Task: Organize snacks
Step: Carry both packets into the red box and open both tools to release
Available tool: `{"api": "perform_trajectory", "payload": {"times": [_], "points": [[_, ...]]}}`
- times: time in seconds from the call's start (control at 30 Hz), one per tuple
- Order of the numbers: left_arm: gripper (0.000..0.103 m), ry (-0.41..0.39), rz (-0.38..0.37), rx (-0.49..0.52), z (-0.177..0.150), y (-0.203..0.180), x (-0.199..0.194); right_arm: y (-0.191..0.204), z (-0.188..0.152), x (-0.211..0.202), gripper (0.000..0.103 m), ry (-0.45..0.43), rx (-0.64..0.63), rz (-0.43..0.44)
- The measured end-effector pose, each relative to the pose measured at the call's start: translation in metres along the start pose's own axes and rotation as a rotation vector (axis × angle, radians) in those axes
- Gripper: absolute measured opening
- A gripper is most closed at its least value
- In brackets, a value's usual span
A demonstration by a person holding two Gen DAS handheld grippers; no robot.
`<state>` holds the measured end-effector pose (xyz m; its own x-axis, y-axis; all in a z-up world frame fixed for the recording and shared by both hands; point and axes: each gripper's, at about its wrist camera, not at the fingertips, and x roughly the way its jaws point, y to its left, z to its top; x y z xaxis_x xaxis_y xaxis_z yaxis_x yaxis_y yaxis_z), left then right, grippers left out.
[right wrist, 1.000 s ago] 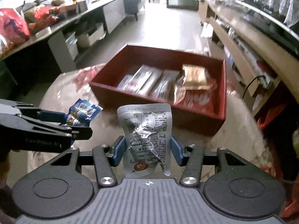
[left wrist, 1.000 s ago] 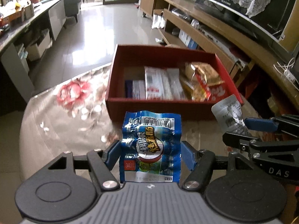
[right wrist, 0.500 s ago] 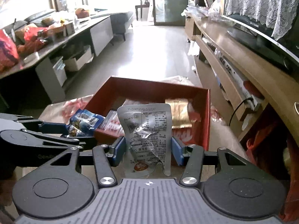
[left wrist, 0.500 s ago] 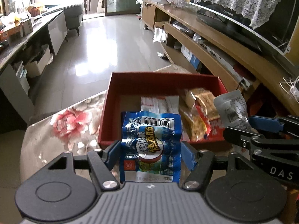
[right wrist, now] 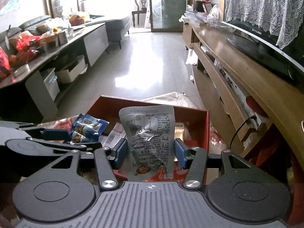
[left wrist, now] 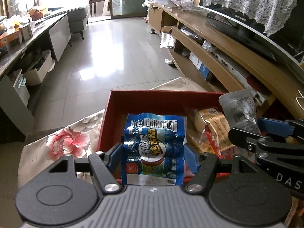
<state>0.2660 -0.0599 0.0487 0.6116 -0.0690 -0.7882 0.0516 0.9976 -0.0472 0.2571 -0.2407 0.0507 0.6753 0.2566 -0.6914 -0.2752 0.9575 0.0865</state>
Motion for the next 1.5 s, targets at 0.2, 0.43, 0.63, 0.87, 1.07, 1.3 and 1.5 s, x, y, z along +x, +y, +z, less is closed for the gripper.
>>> {"api": "perform_trajectory", "payload": {"times": [0.2,0.43,0.63,0.87,1.07,1.3,1.5], "points": [[0.071,0.010,0.025,-0.019,0.009,0.000,0.017,-0.005,0.009,0.015,0.061,0.010,0.006,-0.006],[0.071,0.044,0.054,-0.028,0.013,-0.002,0.043,-0.010,0.013,0.039,0.061,0.049,0.019,-0.003],[0.071,0.064,0.067,-0.025,0.015,-0.005,0.058,-0.015,0.013,0.052,0.061,0.074,0.029,-0.008],[0.071,0.088,0.085,-0.018,0.014,-0.008,0.072,-0.016,0.012,0.066,0.061,0.104,0.033,-0.014],[0.071,0.111,0.084,-0.014,0.012,-0.011,0.082,-0.016,0.010,0.074,0.062,0.128,0.027,-0.024],[0.072,0.129,0.087,-0.009,0.009,-0.012,0.089,-0.016,0.008,0.078,0.057,0.142,0.018,-0.027],[0.072,0.137,0.091,-0.005,0.008,-0.013,0.089,-0.017,0.008,0.077,0.057,0.145,0.021,-0.030]]}}
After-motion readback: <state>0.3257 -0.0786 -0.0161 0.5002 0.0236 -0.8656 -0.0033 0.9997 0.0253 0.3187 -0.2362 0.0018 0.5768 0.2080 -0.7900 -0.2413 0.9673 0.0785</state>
